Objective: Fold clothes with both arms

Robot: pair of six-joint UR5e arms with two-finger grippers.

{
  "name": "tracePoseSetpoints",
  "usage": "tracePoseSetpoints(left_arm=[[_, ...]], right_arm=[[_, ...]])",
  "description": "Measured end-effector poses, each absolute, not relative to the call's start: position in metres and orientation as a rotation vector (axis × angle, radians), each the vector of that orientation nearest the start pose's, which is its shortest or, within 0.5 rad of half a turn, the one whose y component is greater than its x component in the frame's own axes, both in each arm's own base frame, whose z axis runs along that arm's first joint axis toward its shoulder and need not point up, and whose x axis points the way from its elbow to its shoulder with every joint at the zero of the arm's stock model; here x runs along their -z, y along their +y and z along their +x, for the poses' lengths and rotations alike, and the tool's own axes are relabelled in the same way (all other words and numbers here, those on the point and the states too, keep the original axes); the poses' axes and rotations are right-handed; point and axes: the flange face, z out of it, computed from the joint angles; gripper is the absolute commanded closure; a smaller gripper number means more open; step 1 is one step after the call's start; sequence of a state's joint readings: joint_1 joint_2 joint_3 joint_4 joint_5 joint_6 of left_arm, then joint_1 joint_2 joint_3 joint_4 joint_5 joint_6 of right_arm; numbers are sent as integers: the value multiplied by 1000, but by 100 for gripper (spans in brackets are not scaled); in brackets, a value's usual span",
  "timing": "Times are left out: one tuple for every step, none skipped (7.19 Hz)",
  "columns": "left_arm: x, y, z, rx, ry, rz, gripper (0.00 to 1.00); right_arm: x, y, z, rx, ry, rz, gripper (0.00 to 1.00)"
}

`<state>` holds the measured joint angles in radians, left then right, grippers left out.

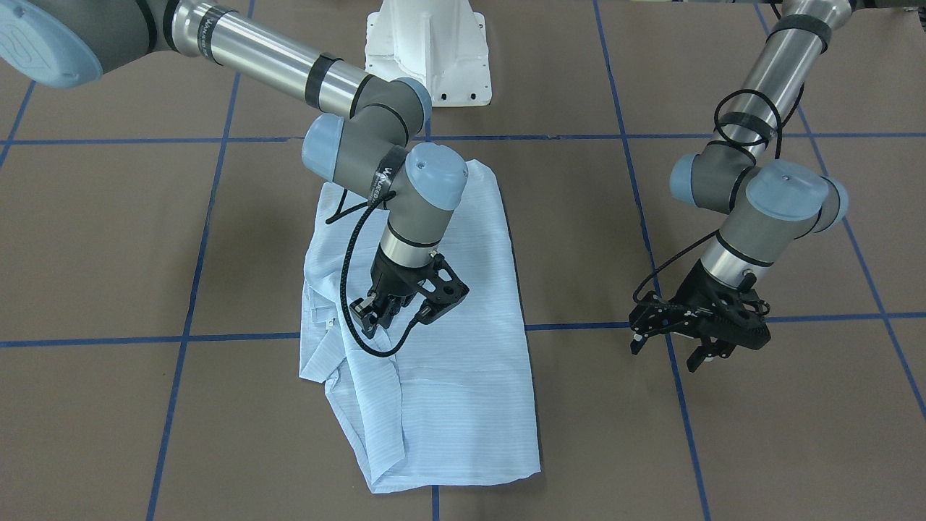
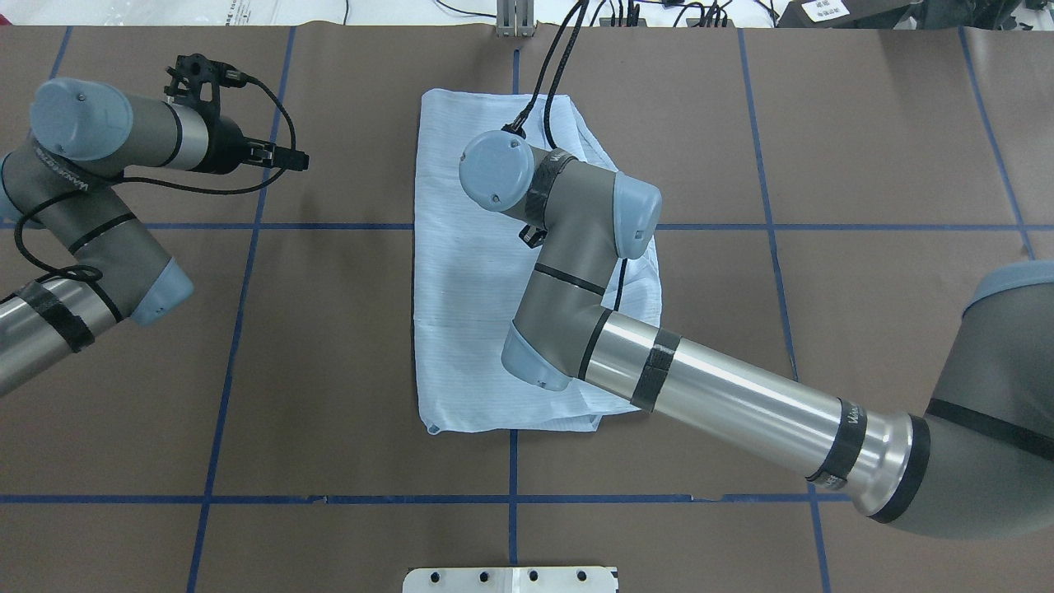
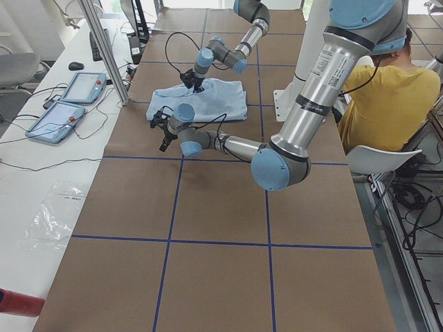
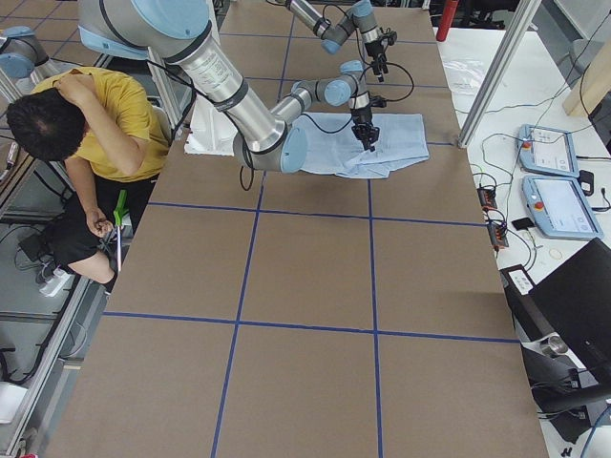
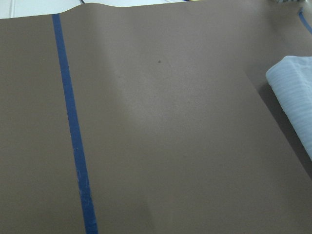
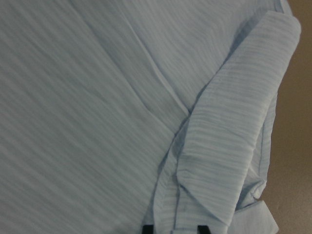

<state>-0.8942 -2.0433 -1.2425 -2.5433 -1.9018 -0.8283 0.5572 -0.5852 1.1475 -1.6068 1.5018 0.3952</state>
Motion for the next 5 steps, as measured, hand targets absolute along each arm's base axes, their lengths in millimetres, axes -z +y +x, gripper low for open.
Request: tracePoseSetpoints(left_arm=[[-437, -616, 366, -49, 970, 604, 0], [-439, -616, 365, -48, 969, 604, 0], [-441, -615, 364, -48, 968, 602, 0], [-441, -614, 364, -49, 969, 602, 0], [-441, -614, 364, -48, 970, 602, 0]], right_arm=[[-224, -552, -625, 589, -302, 447, 60], [-224, -551, -626, 591, -306, 445, 69], [-225, -549, -626, 592, -309, 444, 100], [-226, -549, -627, 592, -309, 443, 100], [-228, -548, -627, 593, -307, 441, 100]])
